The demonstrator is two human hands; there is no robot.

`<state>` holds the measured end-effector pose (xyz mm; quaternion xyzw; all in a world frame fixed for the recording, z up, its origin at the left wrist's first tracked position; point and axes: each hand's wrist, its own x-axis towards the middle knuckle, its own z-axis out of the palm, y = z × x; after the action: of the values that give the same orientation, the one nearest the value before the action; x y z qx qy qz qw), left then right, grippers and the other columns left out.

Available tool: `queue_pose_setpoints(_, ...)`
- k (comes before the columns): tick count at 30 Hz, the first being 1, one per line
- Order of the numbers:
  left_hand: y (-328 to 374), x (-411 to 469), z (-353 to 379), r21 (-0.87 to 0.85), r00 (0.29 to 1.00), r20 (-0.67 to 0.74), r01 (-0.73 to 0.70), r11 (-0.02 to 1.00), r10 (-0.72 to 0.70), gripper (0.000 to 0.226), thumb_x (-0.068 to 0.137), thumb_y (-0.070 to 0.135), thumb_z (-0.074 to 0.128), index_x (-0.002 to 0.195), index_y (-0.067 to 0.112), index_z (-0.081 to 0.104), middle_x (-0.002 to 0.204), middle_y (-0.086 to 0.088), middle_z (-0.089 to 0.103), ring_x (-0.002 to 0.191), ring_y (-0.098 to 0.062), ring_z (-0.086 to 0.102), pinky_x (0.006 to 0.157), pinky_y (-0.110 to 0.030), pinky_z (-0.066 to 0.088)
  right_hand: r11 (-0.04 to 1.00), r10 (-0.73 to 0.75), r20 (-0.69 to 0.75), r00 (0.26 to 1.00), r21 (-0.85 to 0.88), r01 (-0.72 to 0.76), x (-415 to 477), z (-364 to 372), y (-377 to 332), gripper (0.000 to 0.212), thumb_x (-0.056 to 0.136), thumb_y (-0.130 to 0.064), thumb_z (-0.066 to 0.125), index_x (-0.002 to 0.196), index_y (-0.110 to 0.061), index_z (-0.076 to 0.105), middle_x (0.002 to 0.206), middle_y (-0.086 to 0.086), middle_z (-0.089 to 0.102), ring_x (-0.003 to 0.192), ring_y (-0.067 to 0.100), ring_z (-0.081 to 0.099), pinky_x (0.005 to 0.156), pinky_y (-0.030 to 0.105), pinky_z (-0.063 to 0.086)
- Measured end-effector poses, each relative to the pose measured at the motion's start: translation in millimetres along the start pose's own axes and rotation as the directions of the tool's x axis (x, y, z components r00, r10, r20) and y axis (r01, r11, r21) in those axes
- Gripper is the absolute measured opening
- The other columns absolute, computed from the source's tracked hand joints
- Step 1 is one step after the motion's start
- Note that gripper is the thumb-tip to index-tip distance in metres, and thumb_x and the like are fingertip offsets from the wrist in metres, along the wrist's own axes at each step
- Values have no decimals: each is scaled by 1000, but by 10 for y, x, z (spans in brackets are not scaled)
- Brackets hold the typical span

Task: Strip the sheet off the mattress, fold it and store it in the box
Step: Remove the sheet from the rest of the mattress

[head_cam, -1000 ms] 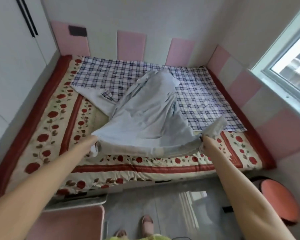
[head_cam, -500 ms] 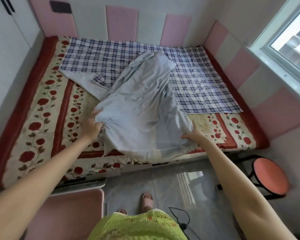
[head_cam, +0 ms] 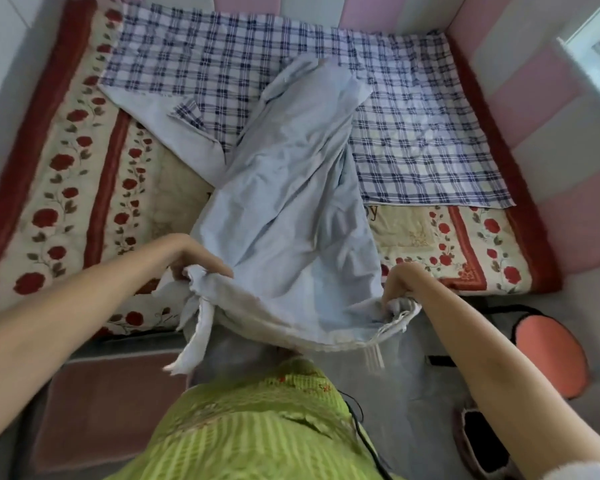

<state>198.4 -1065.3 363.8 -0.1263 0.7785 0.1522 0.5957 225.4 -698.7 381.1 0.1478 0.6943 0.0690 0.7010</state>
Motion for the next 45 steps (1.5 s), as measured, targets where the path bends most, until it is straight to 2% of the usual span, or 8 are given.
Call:
queue_pose_setpoints(3,469,50,-440,-222,975,-158,-191,956,158,39,92,43,56,116,14,49,113,1,55,102,-22,55,78,-29,45,812,-70,-112,991,571,122,171,-514,351,30,97,-19,45,71,-5,48,46,2,50,38,9,42,43,18,35)
queue_pose_setpoints(5,846,-19,-1019,-475,885,-409,-415,776,223,25,85,35,68,89,13,56,68,-1,65,72,-18,52,60,-28,40,285,-25,-309,951,909,303,177,-1097,581,33,95,-31,46,73,-7,46,49,5,46,37,12,40,39,18,34)
queue_pose_setpoints(8,1467,-692,-2151,-579,655,-755,-661,477,-9,33,83,32,70,70,9,49,38,2,55,55,-19,47,50,-27,40,-247,93,-668,738,703,667,-599,-2352,957,28,87,-35,52,71,-14,41,56,2,45,42,15,42,36,13,36)
queue_pose_setpoints(11,1990,-1991,-3343,-230,192,-969,-931,283,-155,46,75,42,72,86,-2,64,80,-22,68,67,-31,64,61,-37,53,-540,184,-959,217,86,838,-2375,-3352,1392,26,95,-14,42,70,-20,38,40,-7,46,30,3,42,29,12,33)
queue_pose_setpoints(15,2203,-3995,-4137,399,-433,-852,-901,173,-295,43,77,45,65,82,2,66,83,-18,68,71,-19,59,66,-34,49,-700,343,-869,-358,-490,520,-4521,-3681,2004,12,87,-9,50,82,-17,44,44,-12,51,35,-1,49,40,17,45)
queue_pose_setpoints(21,1955,-4633,-4001,636,-686,-684,-728,256,-249,41,83,40,65,60,9,52,58,-6,51,51,-7,41,55,-30,33,-711,434,-845,-312,-534,458,-4967,-3398,2149,30,92,-8,49,65,-20,42,47,-7,43,32,6,35,35,10,31)
queue_pose_setpoints(32,1083,-3222,-2730,508,-475,-860,-757,410,187,39,78,33,75,77,3,50,71,-10,52,66,-23,50,58,-29,36,-650,519,-854,-37,-423,631,-3416,-2080,1659,15,91,-11,52,76,-12,52,57,-3,63,57,10,61,52,20,51)
queue_pose_setpoints(45,-353,-683,-933,350,287,-782,-533,770,554,45,81,43,69,74,11,38,66,-5,43,56,-15,43,49,-26,30,-433,250,-783,570,436,789,-670,-164,595,32,102,-28,39,73,-14,41,36,-4,36,27,6,32,31,14,27)
